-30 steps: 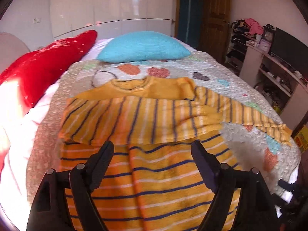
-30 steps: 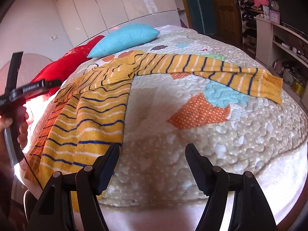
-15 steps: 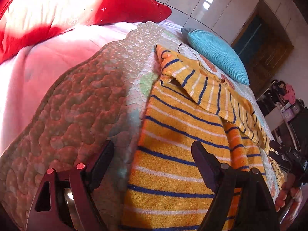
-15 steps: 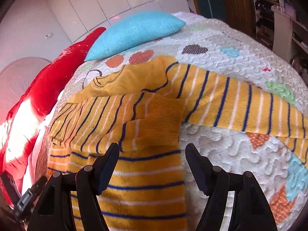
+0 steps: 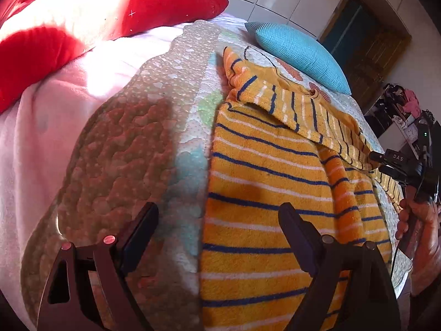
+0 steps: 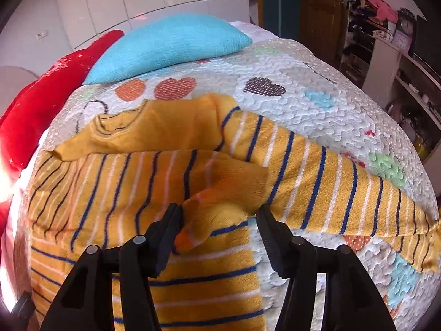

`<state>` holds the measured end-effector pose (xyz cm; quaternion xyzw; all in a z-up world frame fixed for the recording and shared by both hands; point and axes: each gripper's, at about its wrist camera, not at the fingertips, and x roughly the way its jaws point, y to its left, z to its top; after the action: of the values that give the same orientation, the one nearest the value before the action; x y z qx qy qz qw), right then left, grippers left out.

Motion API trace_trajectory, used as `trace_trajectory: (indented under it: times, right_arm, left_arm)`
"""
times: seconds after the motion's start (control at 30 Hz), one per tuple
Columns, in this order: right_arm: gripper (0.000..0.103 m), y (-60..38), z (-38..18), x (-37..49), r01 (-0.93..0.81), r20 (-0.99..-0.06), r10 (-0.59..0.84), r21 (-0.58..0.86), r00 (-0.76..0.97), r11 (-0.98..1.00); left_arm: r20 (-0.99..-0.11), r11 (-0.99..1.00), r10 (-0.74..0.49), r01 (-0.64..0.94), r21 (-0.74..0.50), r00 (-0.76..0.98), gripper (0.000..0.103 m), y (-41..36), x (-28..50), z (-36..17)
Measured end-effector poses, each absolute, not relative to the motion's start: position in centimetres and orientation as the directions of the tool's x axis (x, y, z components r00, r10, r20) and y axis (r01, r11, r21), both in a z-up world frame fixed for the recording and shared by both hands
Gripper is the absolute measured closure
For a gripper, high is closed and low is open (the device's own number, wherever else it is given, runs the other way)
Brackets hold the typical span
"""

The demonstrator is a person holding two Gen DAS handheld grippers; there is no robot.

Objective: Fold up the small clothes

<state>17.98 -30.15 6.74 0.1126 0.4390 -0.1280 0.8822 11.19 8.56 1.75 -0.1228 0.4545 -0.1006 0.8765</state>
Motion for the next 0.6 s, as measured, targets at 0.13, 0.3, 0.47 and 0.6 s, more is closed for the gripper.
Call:
trace_trajectory:
  times: [0.13, 0.3, 0.47, 0.6]
  right_arm:
    - [0.025, -28.2, 7.0, 14.4, 0.254, -0.793, -0.113, 0.054, 0.599, 0.966]
    - [0.023, -26.9, 5.1, 11.9, 0.190, -0.815, -0.088, 0.028, 0.572, 0.981]
    - [0.032, -23.8, 4.4, 13.7, 0.116, -0.811, -0.068, 0.000, 0.581, 0.993]
    - [0.096, -23.5, 3.4, 15.0, 0.151, -0.838, -0.123, -0.048, 0.531, 0.987]
  left_arm:
    - [-0.777, 0.965, -0.210, -0.003, -0.263, 0.593, 0.015, 10.4, 11.1, 1.8]
    - [-0.788, 0.962, -0.242, 0.036, -0.270, 0.566, 0.010, 9.5, 11.5, 1.2]
    - [-0.825, 0.986, -0.164, 0.087, -0.140, 0.541, 0.019, 6.3, 11.3, 0.6]
    - [-0.812, 0.997, -0.063, 0.072, -0.026, 0.580, 0.038, 5.5, 10.5, 0.6]
